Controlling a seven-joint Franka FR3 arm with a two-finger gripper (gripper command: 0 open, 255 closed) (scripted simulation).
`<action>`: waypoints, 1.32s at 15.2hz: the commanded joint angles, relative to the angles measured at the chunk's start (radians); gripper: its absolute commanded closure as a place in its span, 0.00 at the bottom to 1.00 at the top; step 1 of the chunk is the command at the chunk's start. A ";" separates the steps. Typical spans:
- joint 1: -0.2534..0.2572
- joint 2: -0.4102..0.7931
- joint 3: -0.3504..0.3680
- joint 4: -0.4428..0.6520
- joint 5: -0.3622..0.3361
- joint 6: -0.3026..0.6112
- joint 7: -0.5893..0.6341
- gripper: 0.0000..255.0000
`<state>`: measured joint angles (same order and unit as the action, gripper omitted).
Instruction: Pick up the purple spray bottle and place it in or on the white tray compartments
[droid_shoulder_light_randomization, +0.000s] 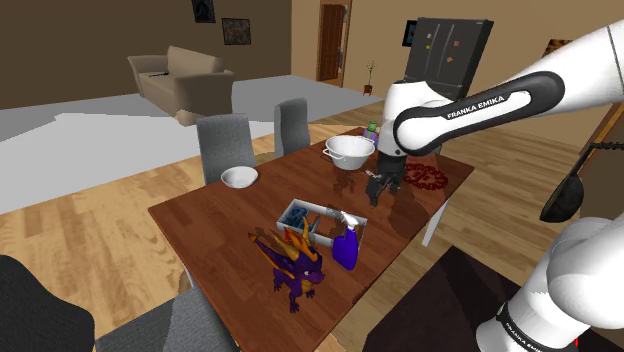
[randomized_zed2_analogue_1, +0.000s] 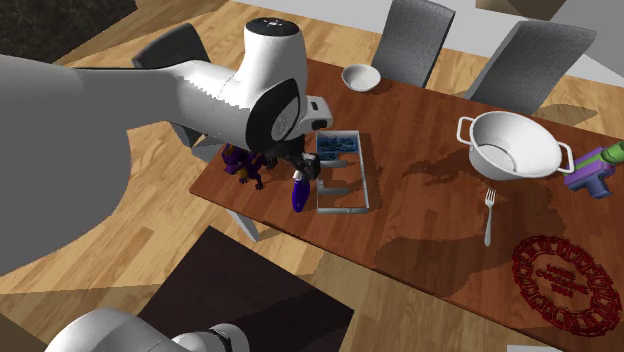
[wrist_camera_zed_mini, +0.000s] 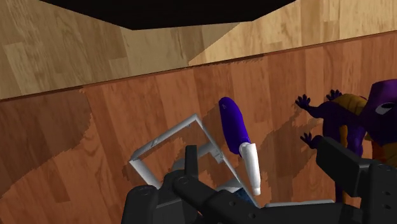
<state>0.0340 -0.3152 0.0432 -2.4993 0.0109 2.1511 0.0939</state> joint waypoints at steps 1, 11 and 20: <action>0.004 0.079 0.004 0.011 0.006 0.072 0.005 0.00; 0.018 0.379 0.019 0.095 0.023 0.298 0.019 0.00; 0.020 0.442 0.020 0.081 0.020 0.375 0.022 0.00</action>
<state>0.0535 0.1263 0.0626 -2.4174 0.0306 2.5243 0.1155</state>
